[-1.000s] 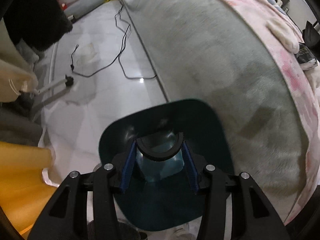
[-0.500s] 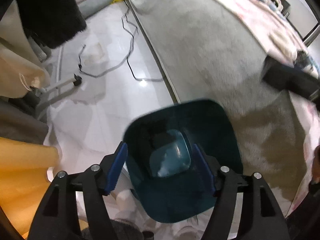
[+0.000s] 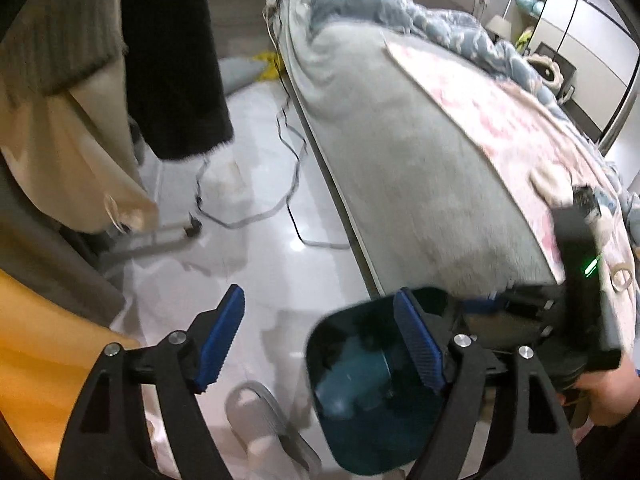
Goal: Collect trash
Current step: 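Open the right tool over the teal bin to drop the tape roll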
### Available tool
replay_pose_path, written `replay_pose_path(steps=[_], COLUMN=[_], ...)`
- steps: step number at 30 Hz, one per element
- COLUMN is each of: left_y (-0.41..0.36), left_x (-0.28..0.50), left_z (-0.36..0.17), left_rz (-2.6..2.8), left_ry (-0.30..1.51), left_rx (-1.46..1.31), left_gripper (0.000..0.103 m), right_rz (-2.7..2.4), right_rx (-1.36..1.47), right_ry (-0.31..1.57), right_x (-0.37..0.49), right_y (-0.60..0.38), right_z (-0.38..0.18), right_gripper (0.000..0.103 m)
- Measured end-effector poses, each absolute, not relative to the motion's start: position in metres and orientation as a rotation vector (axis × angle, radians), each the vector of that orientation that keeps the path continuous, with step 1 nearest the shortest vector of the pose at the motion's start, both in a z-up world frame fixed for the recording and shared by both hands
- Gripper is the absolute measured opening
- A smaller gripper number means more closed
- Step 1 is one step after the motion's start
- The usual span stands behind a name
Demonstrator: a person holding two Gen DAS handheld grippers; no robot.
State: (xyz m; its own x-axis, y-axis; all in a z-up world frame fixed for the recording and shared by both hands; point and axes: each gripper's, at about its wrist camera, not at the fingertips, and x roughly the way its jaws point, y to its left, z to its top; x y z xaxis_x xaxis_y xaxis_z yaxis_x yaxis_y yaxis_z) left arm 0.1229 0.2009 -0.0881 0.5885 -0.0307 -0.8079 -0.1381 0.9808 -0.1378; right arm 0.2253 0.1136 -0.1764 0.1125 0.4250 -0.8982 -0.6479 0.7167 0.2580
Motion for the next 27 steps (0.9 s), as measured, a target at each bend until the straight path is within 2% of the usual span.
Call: replay_pose_path(steps=[19, 24, 27], left_y=[0.211, 0.202, 0.195], left_x=[0.098, 0.096, 0.097], left_z=[-0.013, 0.000, 0.004], left_rz=[0.060, 0.055, 0.041], left_ry=[0.616, 0.565, 0.551], left_rx=[-0.213, -0.182, -0.181], left_gripper=[0.086, 0.088, 0.088], right_rz=[0.803, 0.791, 0.800], right_rx=[-0.421, -0.440, -0.424], right_ry=[1.432, 1.451, 1.430], right_x=[0.203, 0.201, 0.201], right_y=[0.131, 0.128, 0.125], right_z=[-0.237, -0.241, -0.232], right_gripper=[0.048, 0.063, 0.065])
